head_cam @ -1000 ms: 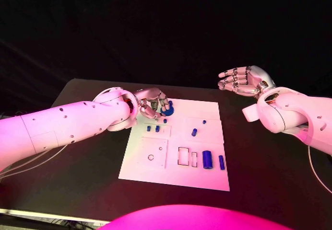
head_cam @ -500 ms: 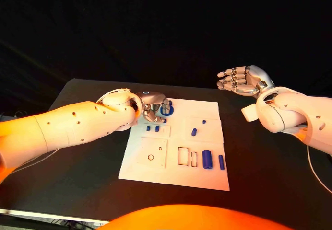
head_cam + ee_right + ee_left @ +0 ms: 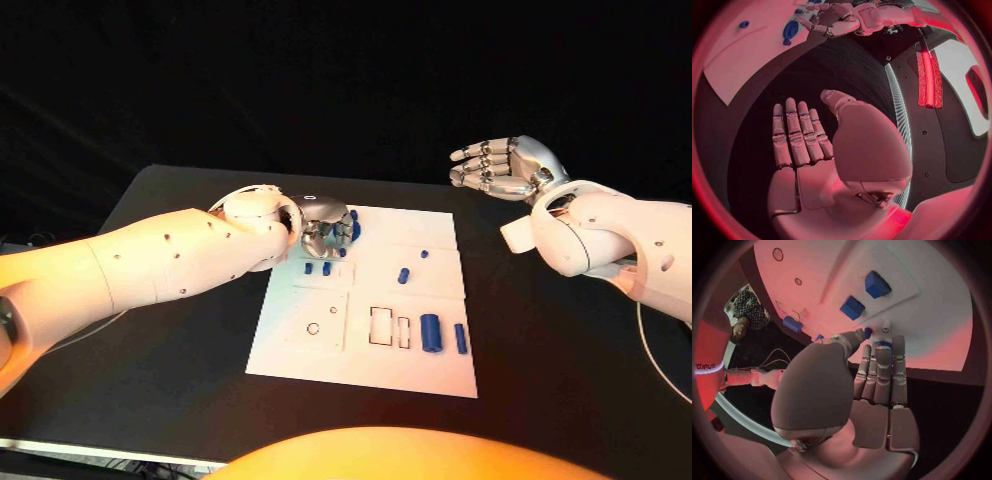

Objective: Assemble the parts on the task board

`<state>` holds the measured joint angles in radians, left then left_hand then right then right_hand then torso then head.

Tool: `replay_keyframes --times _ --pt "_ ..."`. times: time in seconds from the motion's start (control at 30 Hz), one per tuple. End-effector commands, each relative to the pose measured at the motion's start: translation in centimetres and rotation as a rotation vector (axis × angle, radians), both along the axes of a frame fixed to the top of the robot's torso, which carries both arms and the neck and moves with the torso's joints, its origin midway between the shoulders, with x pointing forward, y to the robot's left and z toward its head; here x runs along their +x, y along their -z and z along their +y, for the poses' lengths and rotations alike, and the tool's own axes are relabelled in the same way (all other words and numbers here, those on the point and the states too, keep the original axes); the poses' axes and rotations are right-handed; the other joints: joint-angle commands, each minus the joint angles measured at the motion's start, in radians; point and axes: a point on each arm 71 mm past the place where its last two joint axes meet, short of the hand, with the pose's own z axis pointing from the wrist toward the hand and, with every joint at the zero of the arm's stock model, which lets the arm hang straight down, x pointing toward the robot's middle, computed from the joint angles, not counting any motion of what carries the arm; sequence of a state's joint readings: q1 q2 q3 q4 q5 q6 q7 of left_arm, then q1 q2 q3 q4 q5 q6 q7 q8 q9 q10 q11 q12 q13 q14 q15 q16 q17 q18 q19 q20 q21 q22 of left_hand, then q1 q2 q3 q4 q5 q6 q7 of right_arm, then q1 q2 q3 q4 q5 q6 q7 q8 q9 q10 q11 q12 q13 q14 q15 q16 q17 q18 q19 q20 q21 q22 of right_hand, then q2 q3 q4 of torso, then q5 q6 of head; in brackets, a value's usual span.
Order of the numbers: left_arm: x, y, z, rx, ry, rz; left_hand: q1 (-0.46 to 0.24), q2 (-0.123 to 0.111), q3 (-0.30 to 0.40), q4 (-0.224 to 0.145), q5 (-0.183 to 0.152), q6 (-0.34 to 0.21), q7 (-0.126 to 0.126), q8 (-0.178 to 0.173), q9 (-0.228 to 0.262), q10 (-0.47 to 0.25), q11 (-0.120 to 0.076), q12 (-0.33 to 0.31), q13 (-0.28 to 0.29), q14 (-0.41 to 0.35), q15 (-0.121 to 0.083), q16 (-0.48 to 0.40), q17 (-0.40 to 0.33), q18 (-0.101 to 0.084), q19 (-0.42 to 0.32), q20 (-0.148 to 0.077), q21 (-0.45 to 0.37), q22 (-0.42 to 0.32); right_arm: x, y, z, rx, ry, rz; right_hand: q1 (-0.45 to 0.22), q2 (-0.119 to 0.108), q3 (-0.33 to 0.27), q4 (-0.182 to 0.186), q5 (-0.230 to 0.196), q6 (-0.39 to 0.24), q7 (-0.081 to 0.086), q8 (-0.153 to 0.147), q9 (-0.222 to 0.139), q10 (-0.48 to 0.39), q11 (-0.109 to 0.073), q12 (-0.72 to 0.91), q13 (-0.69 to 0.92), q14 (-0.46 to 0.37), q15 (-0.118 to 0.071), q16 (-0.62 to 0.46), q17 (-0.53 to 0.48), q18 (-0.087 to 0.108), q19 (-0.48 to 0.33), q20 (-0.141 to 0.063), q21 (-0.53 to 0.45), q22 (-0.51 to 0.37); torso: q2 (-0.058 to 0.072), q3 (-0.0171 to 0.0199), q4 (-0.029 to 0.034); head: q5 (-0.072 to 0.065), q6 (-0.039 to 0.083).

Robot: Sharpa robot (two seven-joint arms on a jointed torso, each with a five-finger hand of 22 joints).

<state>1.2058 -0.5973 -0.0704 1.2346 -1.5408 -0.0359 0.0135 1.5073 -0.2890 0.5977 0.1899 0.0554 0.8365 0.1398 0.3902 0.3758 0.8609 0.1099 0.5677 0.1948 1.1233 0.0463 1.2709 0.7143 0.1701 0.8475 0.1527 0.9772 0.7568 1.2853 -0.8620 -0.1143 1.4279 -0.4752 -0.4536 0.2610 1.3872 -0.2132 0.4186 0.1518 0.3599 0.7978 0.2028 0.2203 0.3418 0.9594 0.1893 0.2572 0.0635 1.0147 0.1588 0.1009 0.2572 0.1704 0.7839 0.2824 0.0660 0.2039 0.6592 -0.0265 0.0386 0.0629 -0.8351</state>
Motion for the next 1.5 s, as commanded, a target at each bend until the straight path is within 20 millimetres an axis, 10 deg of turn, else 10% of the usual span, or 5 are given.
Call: replay_keyframes --times 0.03,1.13,1.5 --pt "0.0 0.2 -0.3 0.019 0.028 0.016 -0.013 0.002 0.015 -0.008 -0.001 0.022 -0.004 -0.005 -0.004 0.021 -0.004 -0.009 -0.006 0.009 -0.005 0.016 0.007 0.014 0.003 -0.004 0.009 0.007 -0.1 -0.1 0.3 -0.001 -0.025 -0.014 -0.008 -0.002 0.007 -0.001 -0.001 0.009 0.053 -0.004 -0.002 0.006 0.004 -0.006 -0.001 0.005 0.0 -0.006 -0.002 0.014 0.006 -0.001 0.0 -0.002 -0.001 0.0003 0.001 -0.002 -0.001" --pt "0.6 1.3 -0.9 0.064 0.021 0.077 -0.018 0.019 0.071 -0.059 -0.001 0.062 -0.003 -0.027 -0.019 0.077 -0.014 -0.027 -0.015 0.077 -0.015 0.085 0.089 0.014 0.009 -0.017 0.058 0.045 -0.2 -0.1 0.7 0.004 -0.037 -0.006 -0.019 0.0 0.011 0.002 0.008 0.013 0.053 -0.008 -0.004 0.009 0.005 -0.012 -0.001 0.006 0.001 -0.007 -0.005 0.013 0.006 0.0 0.0 -0.008 -0.001 0.0006 0.0015 -0.01 -0.011" --pt "0.6 1.1 -0.9 0.048 0.029 0.059 -0.009 0.058 0.087 -0.128 -0.001 0.124 -0.008 -0.035 -0.012 0.16 -0.042 -0.023 -0.006 0.153 -0.041 0.13 0.182 0.001 0.074 -0.04 0.153 0.145 -0.2 -0.1 0.8 0.005 -0.04 -0.008 -0.02 0.0 0.012 0.002 0.008 0.014 0.053 -0.009 -0.005 0.01 0.005 -0.013 -0.001 0.006 0.0 -0.007 -0.006 0.013 0.006 0.0 0.0 -0.009 -0.001 0.0003 0.001 -0.008 -0.009"
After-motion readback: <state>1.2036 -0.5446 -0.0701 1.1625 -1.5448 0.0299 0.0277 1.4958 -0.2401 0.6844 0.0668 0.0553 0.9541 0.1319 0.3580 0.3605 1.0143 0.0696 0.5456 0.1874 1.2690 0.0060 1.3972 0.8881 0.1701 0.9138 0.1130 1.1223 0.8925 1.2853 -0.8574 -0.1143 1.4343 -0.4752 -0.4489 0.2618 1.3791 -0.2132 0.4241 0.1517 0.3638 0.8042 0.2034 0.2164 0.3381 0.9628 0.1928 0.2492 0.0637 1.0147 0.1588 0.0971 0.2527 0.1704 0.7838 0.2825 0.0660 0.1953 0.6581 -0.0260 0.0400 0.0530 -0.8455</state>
